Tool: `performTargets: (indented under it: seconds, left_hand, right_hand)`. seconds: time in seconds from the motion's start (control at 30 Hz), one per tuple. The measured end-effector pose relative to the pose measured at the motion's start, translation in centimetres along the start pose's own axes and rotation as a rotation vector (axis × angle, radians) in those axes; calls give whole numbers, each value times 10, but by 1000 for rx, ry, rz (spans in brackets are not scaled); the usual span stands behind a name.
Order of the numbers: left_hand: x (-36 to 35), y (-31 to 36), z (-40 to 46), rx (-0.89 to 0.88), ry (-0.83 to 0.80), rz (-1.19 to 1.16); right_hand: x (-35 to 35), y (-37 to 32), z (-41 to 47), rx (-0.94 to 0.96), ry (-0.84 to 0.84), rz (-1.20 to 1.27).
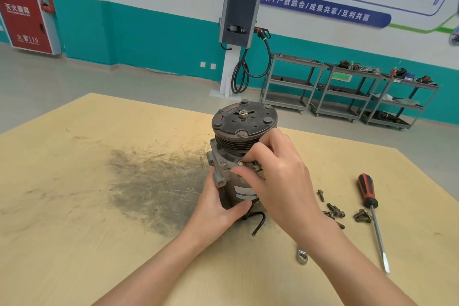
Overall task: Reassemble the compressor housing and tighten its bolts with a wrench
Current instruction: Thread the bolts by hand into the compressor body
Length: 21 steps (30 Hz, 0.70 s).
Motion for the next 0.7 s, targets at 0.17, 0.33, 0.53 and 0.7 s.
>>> performTargets:
  seconds: [0.17, 0.33, 0.53, 0.7]
  left_hand:
    - [1, -2, 1, -6, 7, 24]
    - [-1, -3, 1, 1, 14, -4]
    - [-1, -5, 1, -8, 8, -10]
    - [-2, -5, 2, -14, 5, -25]
  right_hand:
    - [-5, 4, -4, -102, 2, 175]
    - [-1, 5, -3, -117, -48, 228]
    - [-4, 6, 0, -170, -105, 192]
    - [-9, 2, 1, -205, -43, 132]
Point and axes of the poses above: each hand's wrist, its own z-axis towards the middle knuckle, its own x-axis out of the back of the hand, y = z × x, the point moved 5 cm from there along z, towards the middle knuckle, and after that the axes turned 12 degrees about -x, right-handed, at the moved point
